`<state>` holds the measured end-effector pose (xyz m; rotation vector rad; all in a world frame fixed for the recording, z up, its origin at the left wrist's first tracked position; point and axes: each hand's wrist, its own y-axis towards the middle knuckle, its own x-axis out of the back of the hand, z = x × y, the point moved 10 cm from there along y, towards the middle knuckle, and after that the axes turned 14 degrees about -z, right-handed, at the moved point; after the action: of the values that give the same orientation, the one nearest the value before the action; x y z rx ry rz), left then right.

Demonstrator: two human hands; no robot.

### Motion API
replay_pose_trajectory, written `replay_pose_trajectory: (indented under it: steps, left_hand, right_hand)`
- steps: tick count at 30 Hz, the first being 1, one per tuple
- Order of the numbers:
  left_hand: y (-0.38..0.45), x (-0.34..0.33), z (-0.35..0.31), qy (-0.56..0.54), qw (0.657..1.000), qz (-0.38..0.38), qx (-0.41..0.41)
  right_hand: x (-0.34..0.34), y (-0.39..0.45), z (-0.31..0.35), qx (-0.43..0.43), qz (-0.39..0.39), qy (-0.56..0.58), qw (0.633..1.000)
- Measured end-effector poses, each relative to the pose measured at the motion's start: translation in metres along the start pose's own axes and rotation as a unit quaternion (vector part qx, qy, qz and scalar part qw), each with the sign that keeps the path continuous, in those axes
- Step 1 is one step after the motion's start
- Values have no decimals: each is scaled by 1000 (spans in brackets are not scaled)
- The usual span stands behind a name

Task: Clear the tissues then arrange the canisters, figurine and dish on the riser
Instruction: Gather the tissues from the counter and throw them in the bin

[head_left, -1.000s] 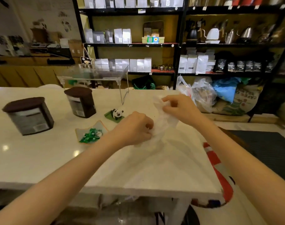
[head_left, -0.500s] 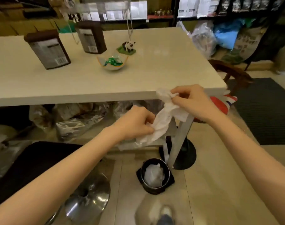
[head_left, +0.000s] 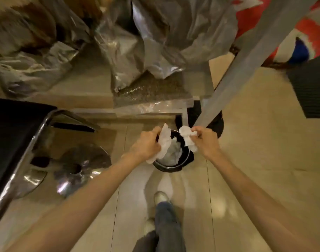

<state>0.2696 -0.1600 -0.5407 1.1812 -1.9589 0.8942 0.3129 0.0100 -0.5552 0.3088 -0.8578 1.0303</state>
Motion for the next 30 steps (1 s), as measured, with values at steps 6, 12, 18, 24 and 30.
replay_pose_trajectory:
  steps: [6, 12, 18, 24, 30]
  left_hand:
    - [51, -137, 82, -25, 998, -2, 52]
    - [87, -245, 148, -14, 992, 39, 123]
    - [107, -293, 183, -66, 978, 104, 167]
    - [96, -265, 168, -62, 976, 134, 163]
    - [74, -167, 114, -28, 989, 100, 104]
  right_hand:
    - [-130, 28, -107, -67, 40, -13, 997]
    - [-235, 49, -187, -117, 118, -15, 986]
    - [-280, 56, -217, -132, 183, -26, 974]
    - [-247, 64, -188, -109, 160, -41, 980]
    - [-177, 45, -105, -38, 159, -73, 984]
